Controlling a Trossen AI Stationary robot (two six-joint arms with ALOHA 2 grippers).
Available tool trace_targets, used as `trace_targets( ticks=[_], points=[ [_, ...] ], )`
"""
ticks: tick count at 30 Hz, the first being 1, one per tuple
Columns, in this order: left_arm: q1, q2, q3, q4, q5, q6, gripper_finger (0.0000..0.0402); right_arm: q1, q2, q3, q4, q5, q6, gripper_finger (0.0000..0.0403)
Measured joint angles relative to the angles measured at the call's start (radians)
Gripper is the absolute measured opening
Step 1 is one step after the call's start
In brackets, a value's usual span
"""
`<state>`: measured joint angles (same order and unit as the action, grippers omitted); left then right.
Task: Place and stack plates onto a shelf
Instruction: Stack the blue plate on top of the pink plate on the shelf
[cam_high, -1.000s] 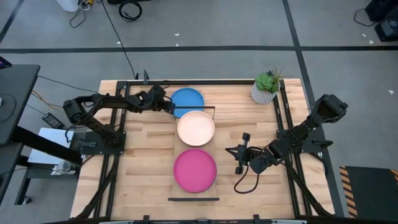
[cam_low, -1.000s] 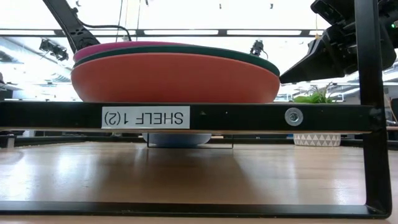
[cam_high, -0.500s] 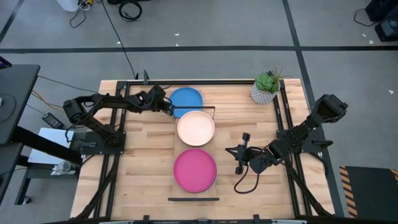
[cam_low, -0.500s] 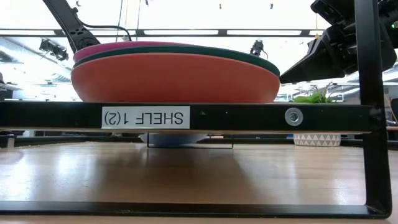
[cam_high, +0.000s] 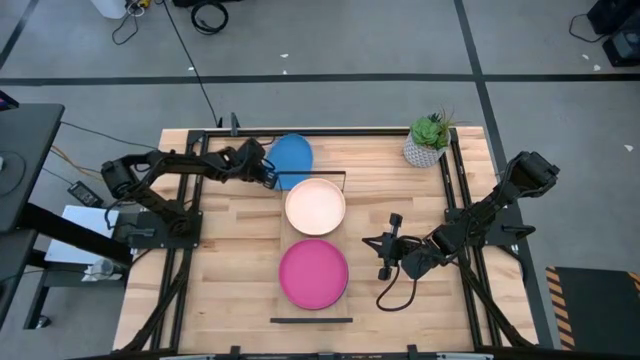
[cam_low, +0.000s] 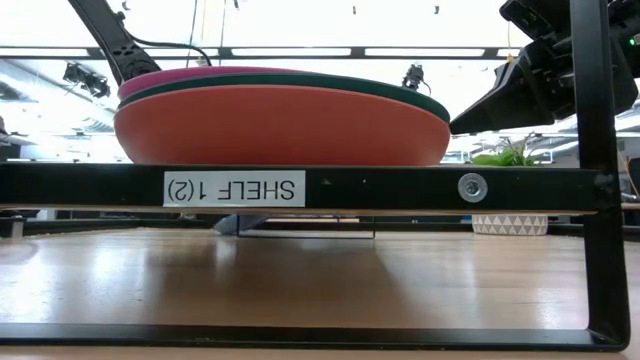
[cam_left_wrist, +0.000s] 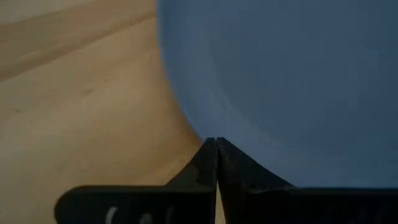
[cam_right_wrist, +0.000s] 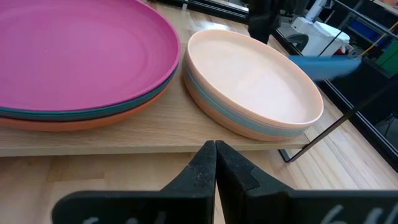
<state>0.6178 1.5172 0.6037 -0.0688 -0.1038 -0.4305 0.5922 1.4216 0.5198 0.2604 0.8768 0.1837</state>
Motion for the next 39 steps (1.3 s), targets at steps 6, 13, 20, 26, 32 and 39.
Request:
trace_targets(
  ticks=[6, 13, 20, 26, 32, 39],
  points=[
    [0.0, -0.003, 0.0, -0.004, -0.004, -0.001, 0.0005, 0.0, 0.0, 0.0, 0.0, 0.0, 0.0, 0.0014],
    [0.003, -0.032, 0.0, -0.015, -0.007, 0.0, 0.0003, 0.0, 0.0, 0.0, 0.0, 0.0, 0.0, 0.0014],
    [0.032, -0.133, -0.001, -0.066, -0.001, 0.008, 0.0002, 0.0, 0.0, 0.0, -0.001, -0.001, 0.0, 0.0014],
    [0.043, -0.196, -0.001, -0.144, 0.023, 0.008, 0.0001, 0.0, 0.0, 0.0, -0.001, -0.001, 0.0, 0.0014],
    [0.043, -0.211, -0.001, -0.173, 0.023, 0.007, 0.0001, 0.0, 0.0, 0.0, -0.001, -0.001, 0.0, 0.0014],
    [0.043, -0.211, 0.0, -0.203, 0.024, 0.019, 0.0001, 0.0, 0.0, 0.0, 0.0, -0.006, 0.0, 0.0014]
  ],
)
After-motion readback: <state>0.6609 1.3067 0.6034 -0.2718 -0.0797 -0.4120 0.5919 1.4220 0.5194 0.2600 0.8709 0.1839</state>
